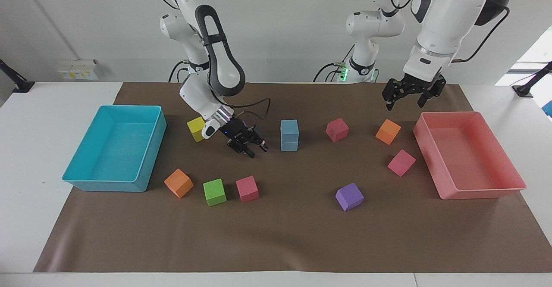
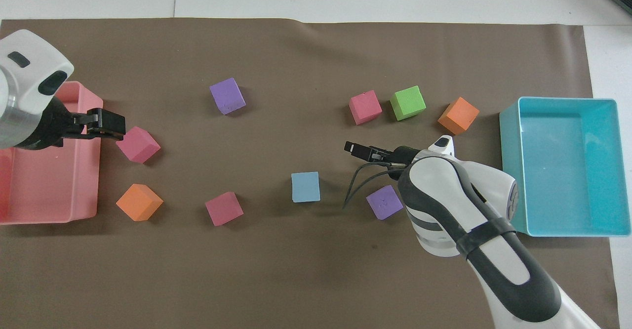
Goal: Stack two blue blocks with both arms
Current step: 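Open the left gripper and withdraw both grippers from the stack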
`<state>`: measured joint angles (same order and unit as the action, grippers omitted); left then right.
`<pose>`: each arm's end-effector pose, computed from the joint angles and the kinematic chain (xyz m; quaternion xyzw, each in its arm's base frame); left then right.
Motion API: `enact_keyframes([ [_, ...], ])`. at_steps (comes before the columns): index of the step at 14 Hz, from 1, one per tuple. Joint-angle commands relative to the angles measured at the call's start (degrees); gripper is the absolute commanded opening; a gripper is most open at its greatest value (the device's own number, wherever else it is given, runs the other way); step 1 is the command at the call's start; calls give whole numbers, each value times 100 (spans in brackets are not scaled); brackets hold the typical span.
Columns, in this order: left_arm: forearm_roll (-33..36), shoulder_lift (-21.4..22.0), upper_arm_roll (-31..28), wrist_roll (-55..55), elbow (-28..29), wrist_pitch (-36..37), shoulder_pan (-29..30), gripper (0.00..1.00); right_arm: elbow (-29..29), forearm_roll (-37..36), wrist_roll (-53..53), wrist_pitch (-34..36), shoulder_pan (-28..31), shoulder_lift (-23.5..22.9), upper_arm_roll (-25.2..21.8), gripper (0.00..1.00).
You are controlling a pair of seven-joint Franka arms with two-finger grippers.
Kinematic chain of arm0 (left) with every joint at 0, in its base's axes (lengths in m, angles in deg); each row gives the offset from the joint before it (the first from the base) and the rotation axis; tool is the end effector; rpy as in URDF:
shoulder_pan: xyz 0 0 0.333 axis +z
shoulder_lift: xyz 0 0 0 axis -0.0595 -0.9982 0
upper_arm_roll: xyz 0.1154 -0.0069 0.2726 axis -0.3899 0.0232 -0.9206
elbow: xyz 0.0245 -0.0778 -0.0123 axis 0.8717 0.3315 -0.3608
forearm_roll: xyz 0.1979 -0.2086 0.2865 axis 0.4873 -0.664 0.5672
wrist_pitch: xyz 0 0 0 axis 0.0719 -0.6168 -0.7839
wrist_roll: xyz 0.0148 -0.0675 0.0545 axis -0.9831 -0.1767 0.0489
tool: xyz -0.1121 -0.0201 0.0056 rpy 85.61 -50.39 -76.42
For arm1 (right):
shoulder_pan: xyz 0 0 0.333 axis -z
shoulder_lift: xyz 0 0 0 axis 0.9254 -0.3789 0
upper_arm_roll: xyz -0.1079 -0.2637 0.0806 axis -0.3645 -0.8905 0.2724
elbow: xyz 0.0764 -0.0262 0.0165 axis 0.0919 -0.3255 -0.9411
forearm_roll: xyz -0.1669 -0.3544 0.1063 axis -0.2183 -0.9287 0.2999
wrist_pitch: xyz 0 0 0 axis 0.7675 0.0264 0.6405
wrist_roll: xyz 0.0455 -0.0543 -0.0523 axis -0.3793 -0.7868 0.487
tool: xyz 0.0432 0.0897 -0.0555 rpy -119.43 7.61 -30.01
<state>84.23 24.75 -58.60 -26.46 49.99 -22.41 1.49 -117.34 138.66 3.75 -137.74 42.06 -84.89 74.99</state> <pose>0.5542 -0.1026 0.5912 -0.9992 -0.0295 -0.0162 0.0197 0.5349 0.1920 0.2757 -0.9195 0.0843 -0.1636 0.3475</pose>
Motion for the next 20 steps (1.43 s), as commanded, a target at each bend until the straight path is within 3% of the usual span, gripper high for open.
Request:
enact_keyframes([
  [1,-93,175,8,93,-32,236,78,100,152,-1357,-794,126,333,59,17,77],
  [7,-67,193,-1,93,-32,535,78,100,898,-4786,-2728,1785,1221,313,-10,77],
  [12,-14,184,25,137,-190,606,87,100,1978,-7002,-3469,3498,1837,472,-10,77],
  [14,-23,184,-28,137,-234,597,87,100,2629,-7540,-3540,4332,1952,437,-10,77],
  [17,-23,184,-28,129,-234,597,87,100,3332,-7744,-3933,5248,2136,445,-53,79],
  [20,-23,184,-28,128,-234,606,87,100,3685,-8042,-4566,5715,2172,472,-115,85],
])
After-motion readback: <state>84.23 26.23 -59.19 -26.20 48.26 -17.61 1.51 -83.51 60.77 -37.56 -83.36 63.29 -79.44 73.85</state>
